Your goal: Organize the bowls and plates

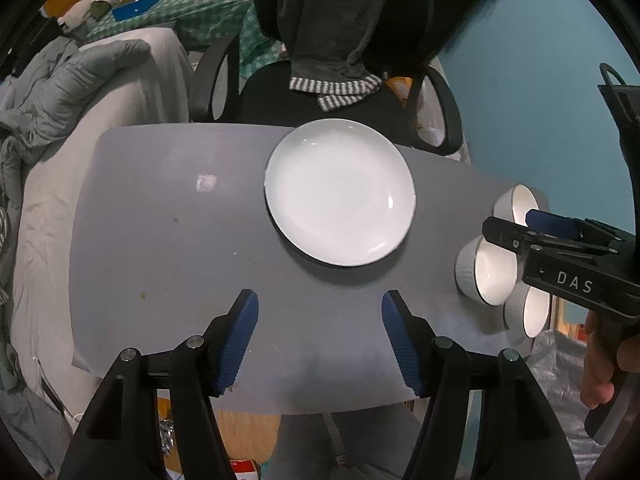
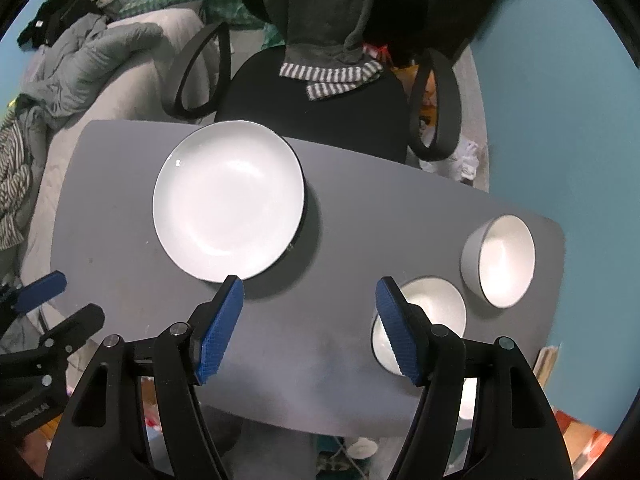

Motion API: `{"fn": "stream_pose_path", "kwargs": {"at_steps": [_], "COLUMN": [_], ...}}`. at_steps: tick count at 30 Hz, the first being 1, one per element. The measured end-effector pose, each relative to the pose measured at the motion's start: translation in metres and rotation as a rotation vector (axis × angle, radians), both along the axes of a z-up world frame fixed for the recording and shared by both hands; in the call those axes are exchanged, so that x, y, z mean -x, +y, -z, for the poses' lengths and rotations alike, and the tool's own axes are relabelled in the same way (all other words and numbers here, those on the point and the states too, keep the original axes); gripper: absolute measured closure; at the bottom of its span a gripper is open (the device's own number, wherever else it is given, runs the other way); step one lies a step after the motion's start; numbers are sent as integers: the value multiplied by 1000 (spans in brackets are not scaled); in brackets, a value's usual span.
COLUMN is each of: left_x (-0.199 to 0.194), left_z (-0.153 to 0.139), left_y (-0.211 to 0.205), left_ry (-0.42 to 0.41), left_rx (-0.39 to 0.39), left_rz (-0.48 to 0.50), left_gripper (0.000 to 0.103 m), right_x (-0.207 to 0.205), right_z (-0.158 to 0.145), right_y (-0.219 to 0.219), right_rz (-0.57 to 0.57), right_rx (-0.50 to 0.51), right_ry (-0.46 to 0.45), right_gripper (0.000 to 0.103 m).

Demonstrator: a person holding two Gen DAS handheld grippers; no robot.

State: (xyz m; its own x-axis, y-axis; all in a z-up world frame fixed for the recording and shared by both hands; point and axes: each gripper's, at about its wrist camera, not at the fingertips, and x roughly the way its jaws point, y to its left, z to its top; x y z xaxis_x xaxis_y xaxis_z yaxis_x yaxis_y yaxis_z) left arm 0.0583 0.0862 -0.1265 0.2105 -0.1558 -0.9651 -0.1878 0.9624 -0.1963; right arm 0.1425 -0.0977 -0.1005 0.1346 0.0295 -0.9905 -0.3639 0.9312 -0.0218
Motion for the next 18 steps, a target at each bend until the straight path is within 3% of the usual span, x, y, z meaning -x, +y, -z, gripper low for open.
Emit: {"fn": "stream_pose_path", "kwargs": {"at_steps": [18], "left_x": [23], "left_z": [-17], "left_y": [-54], "left_ry": [-20], "left_rx": [33], "left_rz": [122], "left_gripper": [37], "right_x": [44], "right_z": [-19], "right_y": [-64], "right_rz": [126], "right_rx": [29], "right_ry": [-32], "right_gripper": [35]}}
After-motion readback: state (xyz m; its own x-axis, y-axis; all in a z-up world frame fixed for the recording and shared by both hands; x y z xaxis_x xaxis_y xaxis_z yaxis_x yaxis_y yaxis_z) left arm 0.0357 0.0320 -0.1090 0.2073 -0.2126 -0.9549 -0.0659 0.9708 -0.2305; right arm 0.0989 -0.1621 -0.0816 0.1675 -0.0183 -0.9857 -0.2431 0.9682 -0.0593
